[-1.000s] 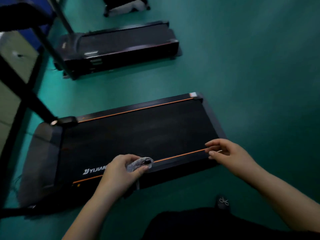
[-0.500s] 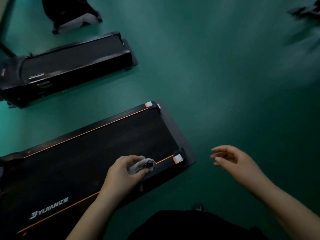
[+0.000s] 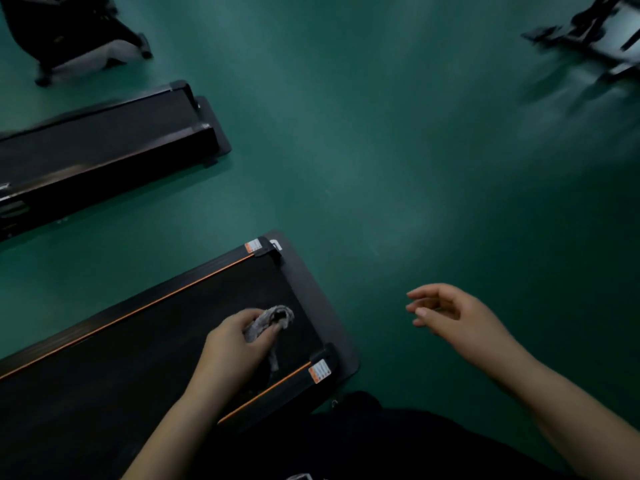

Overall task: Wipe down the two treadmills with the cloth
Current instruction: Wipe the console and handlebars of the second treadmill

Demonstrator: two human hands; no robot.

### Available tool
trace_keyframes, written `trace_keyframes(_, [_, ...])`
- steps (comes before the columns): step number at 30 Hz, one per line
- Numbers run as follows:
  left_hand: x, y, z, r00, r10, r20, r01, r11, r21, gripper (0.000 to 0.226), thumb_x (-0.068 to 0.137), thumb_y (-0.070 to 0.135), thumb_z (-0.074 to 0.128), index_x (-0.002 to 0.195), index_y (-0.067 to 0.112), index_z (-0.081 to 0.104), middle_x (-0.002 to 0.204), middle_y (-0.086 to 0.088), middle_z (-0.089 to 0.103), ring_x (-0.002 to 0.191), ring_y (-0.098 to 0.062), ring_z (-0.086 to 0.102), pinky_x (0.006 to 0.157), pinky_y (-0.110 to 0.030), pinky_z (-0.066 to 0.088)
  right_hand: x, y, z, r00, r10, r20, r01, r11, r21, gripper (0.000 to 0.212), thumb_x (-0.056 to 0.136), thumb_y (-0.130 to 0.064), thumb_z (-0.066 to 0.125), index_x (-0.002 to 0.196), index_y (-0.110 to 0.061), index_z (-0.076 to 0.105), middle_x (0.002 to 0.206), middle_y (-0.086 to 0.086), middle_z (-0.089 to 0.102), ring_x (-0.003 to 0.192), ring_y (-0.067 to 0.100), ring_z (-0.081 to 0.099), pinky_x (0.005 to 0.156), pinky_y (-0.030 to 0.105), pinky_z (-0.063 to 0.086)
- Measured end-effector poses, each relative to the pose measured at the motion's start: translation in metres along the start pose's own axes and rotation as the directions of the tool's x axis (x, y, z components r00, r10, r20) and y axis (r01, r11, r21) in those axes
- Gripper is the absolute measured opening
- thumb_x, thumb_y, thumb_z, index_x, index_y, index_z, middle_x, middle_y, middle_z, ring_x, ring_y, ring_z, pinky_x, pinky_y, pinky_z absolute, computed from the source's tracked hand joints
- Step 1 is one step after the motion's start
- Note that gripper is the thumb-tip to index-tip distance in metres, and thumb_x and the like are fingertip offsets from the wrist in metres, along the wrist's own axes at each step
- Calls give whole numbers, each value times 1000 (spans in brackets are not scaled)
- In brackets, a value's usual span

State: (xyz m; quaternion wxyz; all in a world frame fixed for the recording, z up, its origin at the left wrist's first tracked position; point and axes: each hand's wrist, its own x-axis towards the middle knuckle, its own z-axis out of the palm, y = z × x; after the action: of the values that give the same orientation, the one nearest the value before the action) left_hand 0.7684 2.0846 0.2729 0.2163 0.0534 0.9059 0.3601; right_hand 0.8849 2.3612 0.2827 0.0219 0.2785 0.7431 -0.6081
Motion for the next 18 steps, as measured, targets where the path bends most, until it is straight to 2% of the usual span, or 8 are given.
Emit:
trace_keyframes(6, [82, 59, 2, 999, 46, -7, -46, 999, -3, 11, 84, 36, 68, 81, 43, 60, 79, 18, 67, 75, 7, 59, 60, -12, 39, 84, -27, -37, 1000, -8, -23, 8, 1000, -1, 23, 90, 3, 57, 98, -17, 64, 97, 8, 70, 78, 16, 67, 61, 8, 46])
trace_keyframes(10, [133, 82, 6, 1000, 0, -28, 1, 1000, 11, 10, 84, 37, 69, 80, 42, 61, 78, 18, 67, 73, 9, 59, 59, -11, 40, 160, -38, -64, 1000, 25, -16, -25, 1000, -1, 21, 91, 3, 55, 98, -16, 63, 101, 12, 70, 72, 9, 66, 58, 6, 45])
trace_keyframes(14, [195, 111, 20, 990, -77, -120, 74, 997, -31, 12, 85, 34, 69, 80, 41, 61, 78, 20, 66, 74, 10, 56, 61, -10, 39, 256, -58, -90, 997, 5, 76, 0, 997, -72, 21, 91, 1, 56, 96, -18, 63, 102, 14, 69, 76, 15, 66, 59, 7, 46])
trace_keyframes(18, [271, 162, 42, 967, -146, -208, 128, 987, -93, 10, 85, 32, 69, 83, 38, 62, 80, 17, 66, 78, -2, 59, 65, -22, 41, 359, -95, -115, 982, -49, 181, 75, 988, -135, 19, 90, -5, 60, 94, -23, 64, 99, 9, 69, 81, 20, 68, 66, 9, 49])
